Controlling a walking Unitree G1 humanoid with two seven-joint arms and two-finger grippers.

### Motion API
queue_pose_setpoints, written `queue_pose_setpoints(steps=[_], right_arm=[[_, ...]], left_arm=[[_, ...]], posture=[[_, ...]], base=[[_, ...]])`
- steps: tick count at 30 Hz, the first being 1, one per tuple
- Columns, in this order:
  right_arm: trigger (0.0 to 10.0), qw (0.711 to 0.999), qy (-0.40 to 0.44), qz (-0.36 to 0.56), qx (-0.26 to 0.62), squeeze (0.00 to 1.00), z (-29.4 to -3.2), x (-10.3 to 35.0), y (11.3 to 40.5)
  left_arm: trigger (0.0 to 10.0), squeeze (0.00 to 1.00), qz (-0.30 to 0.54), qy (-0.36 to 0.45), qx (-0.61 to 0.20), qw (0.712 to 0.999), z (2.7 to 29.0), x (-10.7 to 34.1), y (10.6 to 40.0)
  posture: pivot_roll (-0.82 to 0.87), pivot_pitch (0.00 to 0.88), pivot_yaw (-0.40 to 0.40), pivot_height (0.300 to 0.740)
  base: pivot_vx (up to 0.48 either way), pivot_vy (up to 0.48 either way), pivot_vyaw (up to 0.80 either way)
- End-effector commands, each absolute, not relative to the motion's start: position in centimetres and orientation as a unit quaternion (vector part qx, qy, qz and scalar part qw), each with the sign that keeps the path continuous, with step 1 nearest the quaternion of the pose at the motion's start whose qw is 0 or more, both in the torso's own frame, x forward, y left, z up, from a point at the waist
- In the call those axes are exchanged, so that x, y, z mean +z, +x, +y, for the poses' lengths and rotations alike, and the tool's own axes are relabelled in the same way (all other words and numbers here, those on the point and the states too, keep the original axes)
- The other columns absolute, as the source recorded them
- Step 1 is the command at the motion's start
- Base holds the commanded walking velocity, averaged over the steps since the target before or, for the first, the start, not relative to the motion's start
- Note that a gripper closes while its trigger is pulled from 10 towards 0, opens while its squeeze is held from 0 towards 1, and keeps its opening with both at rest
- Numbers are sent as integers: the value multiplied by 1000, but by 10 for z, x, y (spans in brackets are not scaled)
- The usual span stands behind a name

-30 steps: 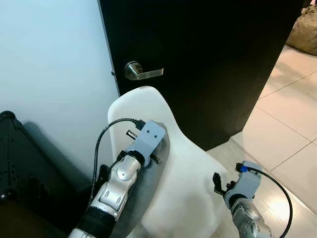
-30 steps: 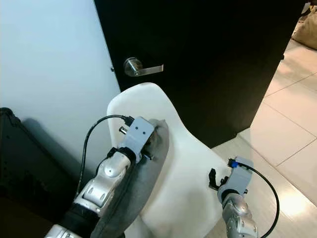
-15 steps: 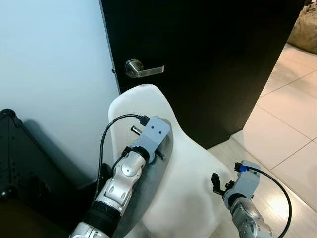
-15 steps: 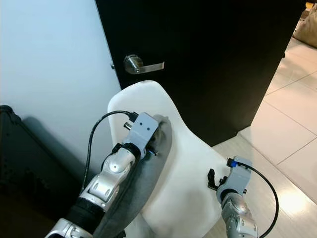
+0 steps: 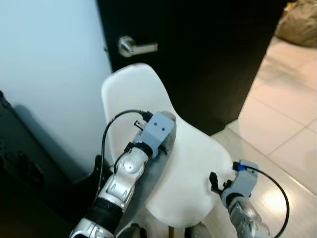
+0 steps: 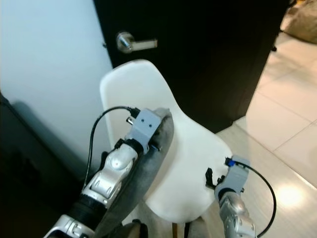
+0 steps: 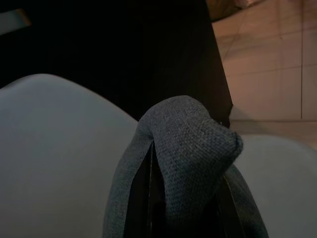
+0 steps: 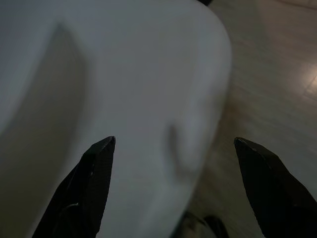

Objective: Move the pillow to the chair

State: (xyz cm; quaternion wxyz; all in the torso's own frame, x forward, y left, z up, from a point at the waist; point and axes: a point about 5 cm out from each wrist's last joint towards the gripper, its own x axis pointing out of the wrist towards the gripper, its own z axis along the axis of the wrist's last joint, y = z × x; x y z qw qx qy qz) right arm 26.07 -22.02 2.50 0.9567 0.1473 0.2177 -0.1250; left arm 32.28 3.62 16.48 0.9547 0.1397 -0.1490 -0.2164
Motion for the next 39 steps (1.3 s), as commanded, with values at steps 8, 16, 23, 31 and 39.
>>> queue_pose_setpoints(steps=[8,16,23,31,39], right_arm=[[10000,958,144,217,-123,0,-218,27,263],[10000,958,143,219,-121,0,-217,26,263],[10000,958,140,219,-123,0,-217,26,261],[10000,956,135,229,-122,0,-217,24,260],[10000,958,136,215,-132,0,-221,27,254]], left_arm=[[10000,0,-163,138,-220,952,33,168,322],[10000,0,-165,137,-223,951,31,169,322],[10000,0,-212,218,-222,926,29,177,329],[10000,0,-263,305,-188,896,31,213,361],[10000,0,-292,346,-190,871,17,233,373]], posture=[[-89,122,63,605],[-90,117,60,605],[-98,117,61,605],[-103,124,59,582],[-129,139,71,558]], base=[[0,0,0],[0,0,0],[0,0,0],[0,0,0],[0,0,0]])
